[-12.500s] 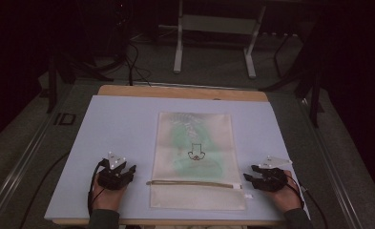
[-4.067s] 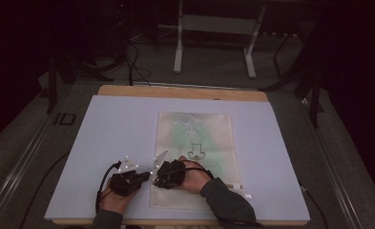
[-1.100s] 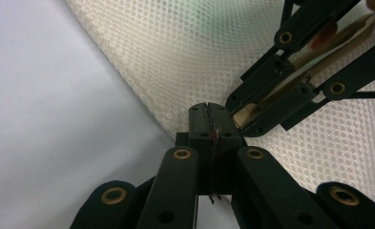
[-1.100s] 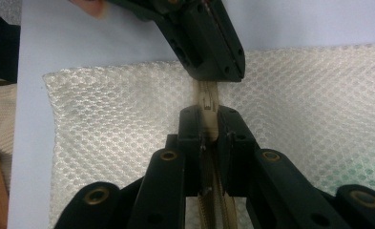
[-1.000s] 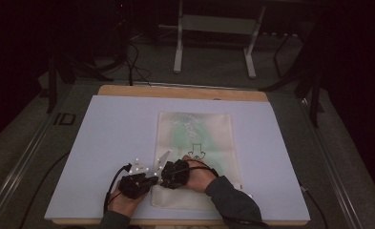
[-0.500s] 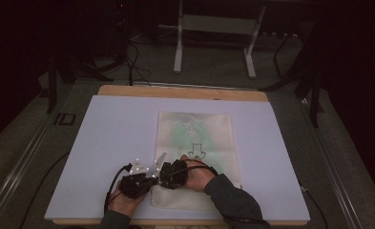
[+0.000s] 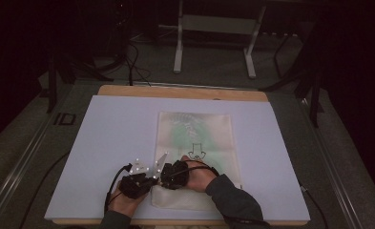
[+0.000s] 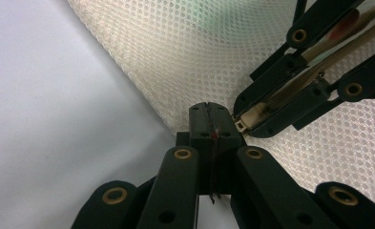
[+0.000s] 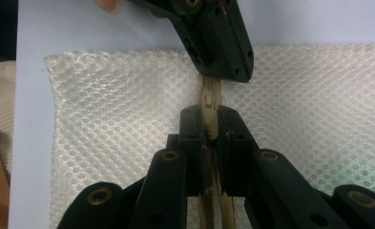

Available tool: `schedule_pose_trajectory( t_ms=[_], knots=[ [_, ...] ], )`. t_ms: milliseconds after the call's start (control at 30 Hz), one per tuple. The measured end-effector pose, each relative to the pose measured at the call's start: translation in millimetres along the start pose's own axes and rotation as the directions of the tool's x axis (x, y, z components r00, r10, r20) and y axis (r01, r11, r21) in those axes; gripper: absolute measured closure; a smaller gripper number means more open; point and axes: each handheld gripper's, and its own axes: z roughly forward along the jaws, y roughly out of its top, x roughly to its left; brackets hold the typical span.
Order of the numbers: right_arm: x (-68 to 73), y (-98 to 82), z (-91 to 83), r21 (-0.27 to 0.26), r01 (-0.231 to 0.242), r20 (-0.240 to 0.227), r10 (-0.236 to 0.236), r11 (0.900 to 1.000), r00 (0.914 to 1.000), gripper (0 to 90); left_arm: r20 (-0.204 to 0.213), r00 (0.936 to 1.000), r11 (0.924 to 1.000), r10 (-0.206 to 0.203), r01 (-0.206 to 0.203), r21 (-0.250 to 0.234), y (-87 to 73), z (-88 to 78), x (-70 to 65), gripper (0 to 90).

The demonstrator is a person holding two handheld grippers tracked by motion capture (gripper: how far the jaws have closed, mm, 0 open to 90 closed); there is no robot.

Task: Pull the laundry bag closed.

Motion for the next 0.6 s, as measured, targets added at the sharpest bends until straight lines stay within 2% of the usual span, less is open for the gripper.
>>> schedule_pose_trajectory(
  t_ms=[300, 600],
  knots=[
    [2.6, -4.9, -3.2, 0.014, 0.010, 0.009, -0.010, 1.000, 0.9999, 82.4, 0.003, 1.0000, 1.0000, -0.003, 0.003, 0.001, 0.2, 0.0, 0.4, 89.5],
    [4.9, -18.0, -10.7, 0.035, 0.006, 0.015, -0.006, 0.999, 0.9999, 82.3, 0.002, 1.0000, 1.0000, -0.002, 0.002, -0.001, -0.3, -0.1, 0.0, 89.5]
  ],
)
